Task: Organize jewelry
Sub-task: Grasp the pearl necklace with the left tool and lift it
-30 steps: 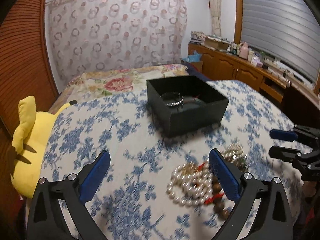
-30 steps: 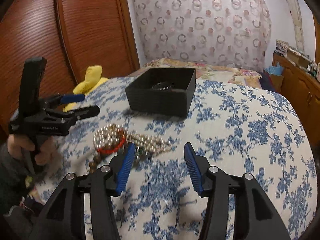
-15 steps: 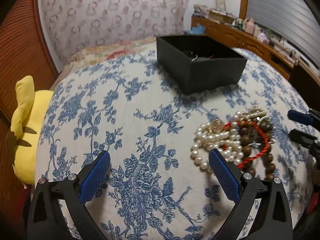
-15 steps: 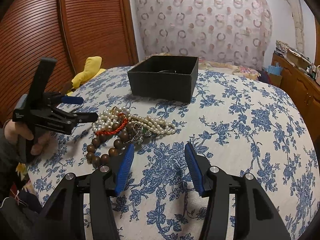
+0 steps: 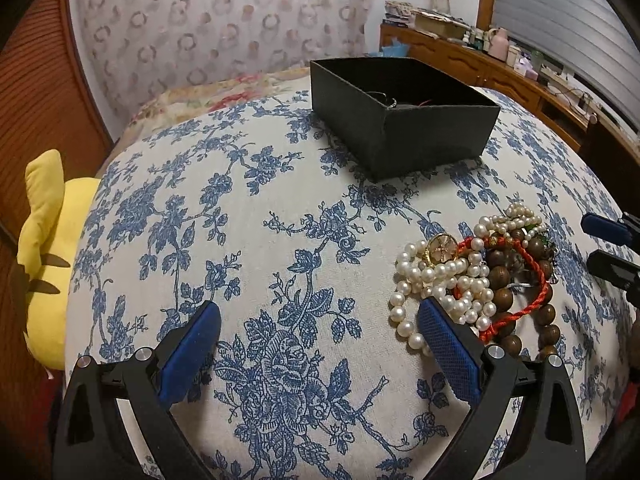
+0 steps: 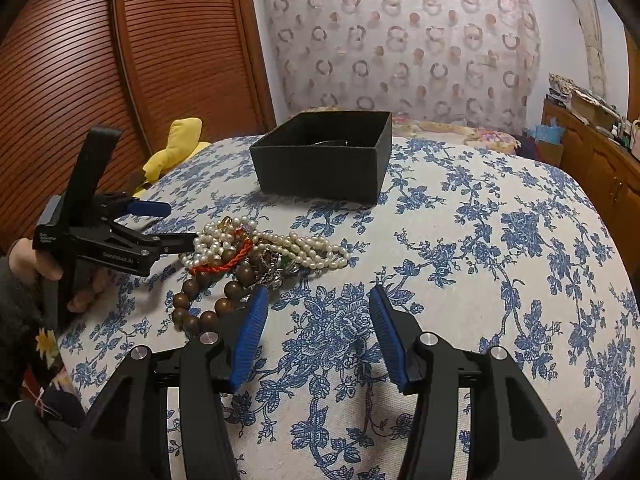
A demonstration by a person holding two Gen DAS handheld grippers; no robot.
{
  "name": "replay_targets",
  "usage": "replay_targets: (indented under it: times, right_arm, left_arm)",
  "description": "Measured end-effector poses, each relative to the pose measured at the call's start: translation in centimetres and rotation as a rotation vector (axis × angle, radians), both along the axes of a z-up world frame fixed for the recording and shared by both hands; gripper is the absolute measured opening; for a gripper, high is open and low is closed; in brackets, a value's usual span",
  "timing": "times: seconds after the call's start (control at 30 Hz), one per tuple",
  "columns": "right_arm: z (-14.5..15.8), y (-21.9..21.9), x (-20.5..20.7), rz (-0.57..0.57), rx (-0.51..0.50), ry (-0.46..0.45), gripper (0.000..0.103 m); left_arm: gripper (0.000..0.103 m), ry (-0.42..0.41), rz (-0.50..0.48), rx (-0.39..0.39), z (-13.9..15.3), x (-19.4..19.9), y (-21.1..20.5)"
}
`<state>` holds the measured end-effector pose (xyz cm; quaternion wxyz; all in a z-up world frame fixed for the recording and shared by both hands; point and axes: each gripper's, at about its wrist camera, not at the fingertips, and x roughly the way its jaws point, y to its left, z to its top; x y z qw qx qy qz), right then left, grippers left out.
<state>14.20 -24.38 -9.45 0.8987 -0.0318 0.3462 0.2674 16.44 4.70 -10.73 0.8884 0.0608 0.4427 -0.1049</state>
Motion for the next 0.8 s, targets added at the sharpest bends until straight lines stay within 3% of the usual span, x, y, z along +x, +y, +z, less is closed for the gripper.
replay_targets:
  times: [0.17, 0.23, 0.4, 0.53, 0.63, 0.7, 0.8]
  right_arm:
    - [-0.1, -0.1, 0.0, -0.002, 0.002, 0.000, 0.055]
    - [-0.1, 0.0, 0.0, 0.000, 0.000, 0.002, 0.055]
    - [-0.1, -0.1, 0.1, -0.001, 0.000, 0.001, 0.055]
    - [-0.2, -0.1, 0.1, -0.001, -0.002, 0.005, 0.055]
    - [-0.3, 0.0, 0.0, -0.001, -0.004, 0.007, 0.055]
    - [-0.3, 0.1, 0.1, 0.000, -0.005, 0.009, 0.055]
    - [-0.4, 0.3, 0.1, 0.002, -0.012, 0.011, 0.055]
  left_arm:
    - [0.095, -0.006, -0.032, 0.019, 0.2, -0.5, -0.5]
    - [0.086, -0.010, -0.051, -0.003, 0.3, -0.7, -0.7]
    - [0.042, -0.025, -0.071, -0.020, 0.8, -1.1, -1.4]
    - [0.029, -0.036, -0.100, -0.014, 0.9, -1.3, -2.4]
    - [0.009, -0.038, -0.130, -0.028, 0.8, -1.4, -2.9]
    - [0.007, -0.046, -0.129, -0.006, 0.9, -1.4, -3.1]
    - [0.006, -0.072, -0.116, -0.035, 1.8, -1.8, -3.0]
